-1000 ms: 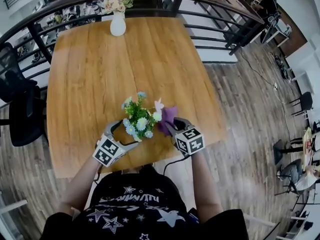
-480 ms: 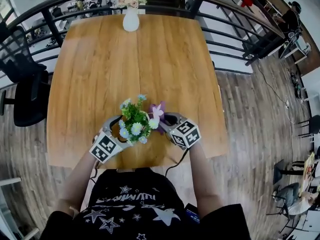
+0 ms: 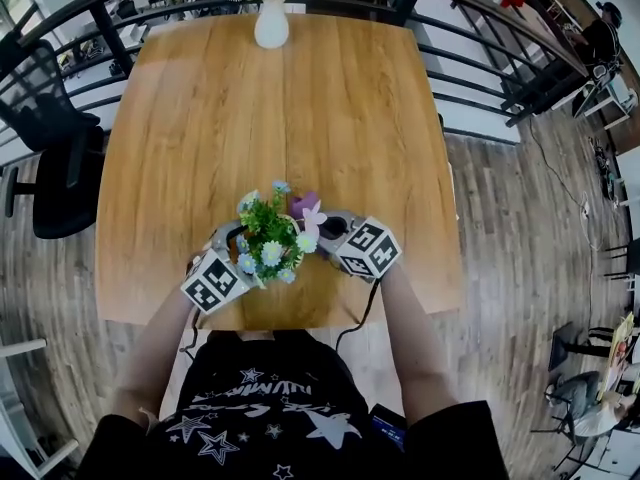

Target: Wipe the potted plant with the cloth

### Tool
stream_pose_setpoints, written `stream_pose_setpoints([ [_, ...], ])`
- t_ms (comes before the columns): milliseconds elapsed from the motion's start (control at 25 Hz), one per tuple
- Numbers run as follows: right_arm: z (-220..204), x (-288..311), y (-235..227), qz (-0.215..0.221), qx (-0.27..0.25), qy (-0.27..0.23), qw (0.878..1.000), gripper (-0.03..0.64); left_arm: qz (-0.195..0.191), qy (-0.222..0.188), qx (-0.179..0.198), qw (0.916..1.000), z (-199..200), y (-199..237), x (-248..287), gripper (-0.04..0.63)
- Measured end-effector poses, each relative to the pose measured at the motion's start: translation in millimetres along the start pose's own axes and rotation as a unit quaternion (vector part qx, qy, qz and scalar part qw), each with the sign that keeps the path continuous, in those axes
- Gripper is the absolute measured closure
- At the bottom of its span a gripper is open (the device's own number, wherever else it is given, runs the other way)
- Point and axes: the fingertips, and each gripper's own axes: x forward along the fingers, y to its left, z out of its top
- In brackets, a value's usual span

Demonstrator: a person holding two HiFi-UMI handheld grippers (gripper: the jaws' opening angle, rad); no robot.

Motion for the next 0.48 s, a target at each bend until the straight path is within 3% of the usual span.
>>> stream_pose_setpoints([
  [120,-2,-2,5,0.006,-0.004,0.004,1.000,0.541,-0.015,0.004,0.000,0.9999,2,-8,3,0.126],
  [480,-13,-2,19,0.004,0.007,0.018,1.000,0.541,-0.014,-0.004,-0.003,0.9999,-3,-3,0,0.127],
])
